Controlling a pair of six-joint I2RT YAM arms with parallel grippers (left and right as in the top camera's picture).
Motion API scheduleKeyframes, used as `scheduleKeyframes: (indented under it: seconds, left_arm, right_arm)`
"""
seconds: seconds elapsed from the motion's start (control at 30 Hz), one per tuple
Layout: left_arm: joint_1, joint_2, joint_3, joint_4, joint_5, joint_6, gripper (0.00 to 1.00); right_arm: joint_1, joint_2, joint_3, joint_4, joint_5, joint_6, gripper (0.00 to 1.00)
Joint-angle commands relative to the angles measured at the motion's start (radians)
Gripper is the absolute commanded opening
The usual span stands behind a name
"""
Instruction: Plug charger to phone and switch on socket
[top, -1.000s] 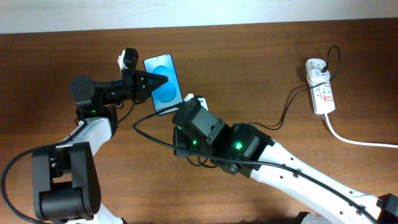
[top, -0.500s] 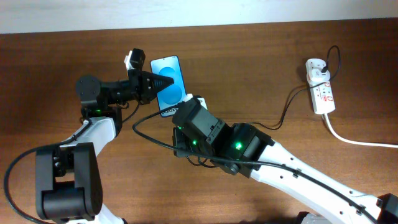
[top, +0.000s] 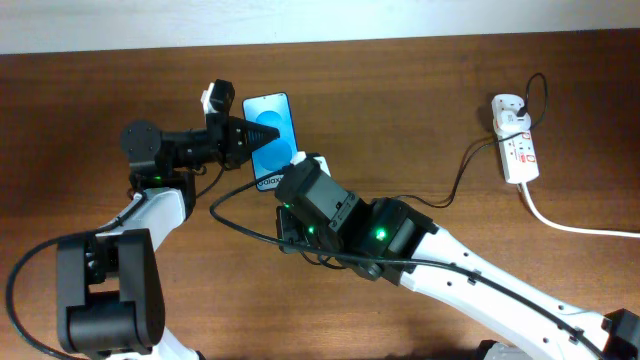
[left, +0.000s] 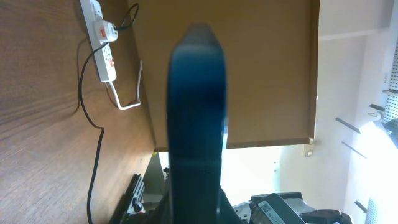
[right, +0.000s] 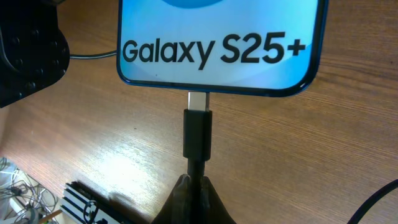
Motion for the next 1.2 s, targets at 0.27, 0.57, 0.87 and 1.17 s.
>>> scheduleKeyframes:
  seconds: [0.27, 0.57, 0.87, 1.17]
  left_arm:
    - [-0.001, -0.003, 0.021, 0.010, 0.041, -0.005, 0.00]
    - [0.006, -0.003, 0.021, 0.010, 0.058, 0.069, 0.00]
    - [0.015, -0.003, 0.021, 0.009, -0.065, 0.120, 0.00]
    - [0.015, -0.003, 0.021, -0.002, -0.069, 0.154, 0.00]
  right_arm:
    - [-0.003, 0.032, -0.006, 0.014, 0.035, -0.017, 0.04]
    - [-0.004, 0.036, -0.004, 0.032, 0.046, -0.087, 0.04]
    - [-0.001, 0.036, -0.004, 0.006, -0.043, -0.087, 0.04]
    - [-0.003, 0.036, -0.003, 0.005, 0.021, -0.087, 0.04]
